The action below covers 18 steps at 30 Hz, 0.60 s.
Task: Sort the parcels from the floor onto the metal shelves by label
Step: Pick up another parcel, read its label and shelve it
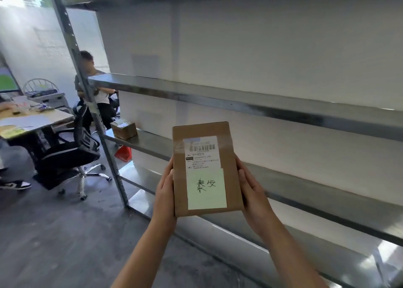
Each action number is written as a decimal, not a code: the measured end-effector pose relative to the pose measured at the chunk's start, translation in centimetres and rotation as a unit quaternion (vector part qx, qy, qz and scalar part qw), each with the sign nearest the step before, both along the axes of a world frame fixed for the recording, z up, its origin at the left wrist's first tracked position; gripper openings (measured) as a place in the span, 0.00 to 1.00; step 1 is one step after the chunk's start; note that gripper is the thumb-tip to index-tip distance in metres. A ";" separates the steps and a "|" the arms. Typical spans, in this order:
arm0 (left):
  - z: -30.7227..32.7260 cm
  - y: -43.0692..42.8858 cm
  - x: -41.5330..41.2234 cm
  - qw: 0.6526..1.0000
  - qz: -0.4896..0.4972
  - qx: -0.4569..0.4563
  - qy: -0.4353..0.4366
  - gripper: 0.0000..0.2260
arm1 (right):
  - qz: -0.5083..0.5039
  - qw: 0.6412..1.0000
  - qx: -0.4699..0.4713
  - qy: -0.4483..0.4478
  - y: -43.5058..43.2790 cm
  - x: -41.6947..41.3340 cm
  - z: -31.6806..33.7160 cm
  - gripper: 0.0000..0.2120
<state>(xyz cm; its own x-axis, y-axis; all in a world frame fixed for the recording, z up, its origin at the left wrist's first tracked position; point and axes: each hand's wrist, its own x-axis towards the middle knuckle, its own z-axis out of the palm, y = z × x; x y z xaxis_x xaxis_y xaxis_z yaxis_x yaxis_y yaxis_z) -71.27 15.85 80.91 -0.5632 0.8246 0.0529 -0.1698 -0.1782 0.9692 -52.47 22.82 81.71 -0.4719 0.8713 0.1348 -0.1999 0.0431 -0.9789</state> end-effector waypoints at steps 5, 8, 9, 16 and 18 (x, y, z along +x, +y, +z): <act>0.1 -2.2 -1.5 0.998 0.055 -0.033 0.028 0.18 | 0.064 0.998 -0.013 0.008 0.2 -2.2 -0.9 0.23; -0.4 -3.6 -2.3 0.995 0.088 -0.042 0.031 0.18 | 0.088 0.995 -0.041 0.025 -0.3 -3.6 -1.8 0.21; -0.6 -4.1 -2.5 0.994 0.092 -0.045 0.035 0.18 | 0.096 0.994 -0.049 0.028 -0.6 -3.9 -2.1 0.21; -2.1 -6.7 -3.6 0.988 0.140 -0.049 0.031 0.19 | 0.148 0.987 -0.063 0.024 -2.0 -6.0 -3.0 0.24; -2.2 -7.1 -4.0 0.986 0.158 -0.041 0.020 0.19 | 0.160 0.985 -0.067 0.026 -2.1 -6.7 -2.9 0.24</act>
<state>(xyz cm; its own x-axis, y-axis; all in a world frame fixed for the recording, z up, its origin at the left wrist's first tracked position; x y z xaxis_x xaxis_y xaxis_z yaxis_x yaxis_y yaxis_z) -75.26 8.70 78.73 -0.7910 0.6114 0.0204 -0.0796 -0.1359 0.9875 -59.21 20.67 78.82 -0.7205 0.6909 0.0604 -0.2324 -0.1585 -0.9596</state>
